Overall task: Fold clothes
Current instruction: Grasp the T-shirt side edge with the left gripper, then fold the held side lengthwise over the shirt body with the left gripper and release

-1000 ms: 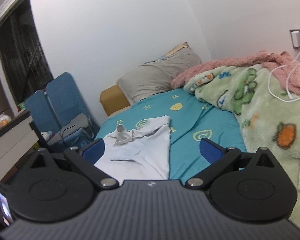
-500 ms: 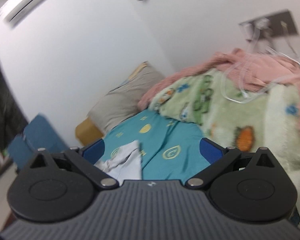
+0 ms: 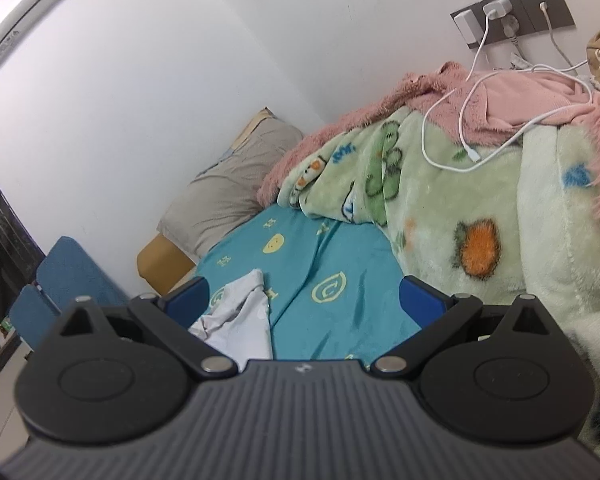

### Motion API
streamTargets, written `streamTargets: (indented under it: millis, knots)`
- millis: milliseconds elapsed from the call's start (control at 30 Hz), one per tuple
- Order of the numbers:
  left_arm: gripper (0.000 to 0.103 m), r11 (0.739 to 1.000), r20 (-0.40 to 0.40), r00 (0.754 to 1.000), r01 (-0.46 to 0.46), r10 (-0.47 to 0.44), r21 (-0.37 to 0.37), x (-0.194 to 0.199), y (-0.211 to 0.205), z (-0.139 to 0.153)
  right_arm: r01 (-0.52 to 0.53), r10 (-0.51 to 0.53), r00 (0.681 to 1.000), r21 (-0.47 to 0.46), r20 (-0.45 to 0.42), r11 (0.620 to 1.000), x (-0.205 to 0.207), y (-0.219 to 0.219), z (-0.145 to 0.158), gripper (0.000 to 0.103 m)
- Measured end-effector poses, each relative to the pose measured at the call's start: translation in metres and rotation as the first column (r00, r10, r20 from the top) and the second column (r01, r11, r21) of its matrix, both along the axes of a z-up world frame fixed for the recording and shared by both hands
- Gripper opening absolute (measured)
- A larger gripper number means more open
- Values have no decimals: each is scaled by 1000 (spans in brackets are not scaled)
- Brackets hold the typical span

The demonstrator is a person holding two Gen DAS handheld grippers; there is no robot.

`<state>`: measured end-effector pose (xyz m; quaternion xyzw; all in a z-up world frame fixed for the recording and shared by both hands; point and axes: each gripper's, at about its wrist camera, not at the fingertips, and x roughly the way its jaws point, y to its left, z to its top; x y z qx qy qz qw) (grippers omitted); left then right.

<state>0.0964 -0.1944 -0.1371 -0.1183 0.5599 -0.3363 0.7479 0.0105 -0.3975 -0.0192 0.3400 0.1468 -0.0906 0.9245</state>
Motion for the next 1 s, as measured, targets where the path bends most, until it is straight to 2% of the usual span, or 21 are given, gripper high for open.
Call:
streamTargets:
  millis: [33,100,233,333,500,600,733,867,933,1000]
  knots:
    - [16,1000,-1,1000,-1,1,3,2,-1,0,0,0,1000,1,-6,1000,2,1,-1,103]
    - [3,1000,-10,1000,-12,12,0,4,2,0,-1,1,1000,-4,-15,1000,4,2,-2,103]
    - [2,999,4,1000,-22,22,-48,1,21,18,3,-3,1000,-16,-14,1000,4,4,-1,103]
    - [2,996,25,999,-25,27,-80,-3,45,43,-3,3,1000,-67,-1,998,4,11,4,103]
    - [2,987,3,997,-77,78,-141,-12,105,76,-59,56,998,-168,-21,984,10,32,9,103]
    - [2,980,-29,991,-134,131,-145,-15,145,81,-97,90,995,-199,-43,975,14,43,10,103]
    - [2,977,-49,979,-202,199,-64,-16,180,69,-130,117,991,-228,-73,965,16,56,11,103]
    - [2,975,-12,980,-196,199,106,-18,187,47,-154,133,986,-245,-100,957,20,68,9,103]
    - [2,971,-6,981,-192,195,141,-17,188,38,-166,141,983,-254,-114,953,22,73,7,103]
    - [2,971,-6,981,-193,195,139,-15,189,35,-177,148,981,-261,-127,949,24,78,6,103]
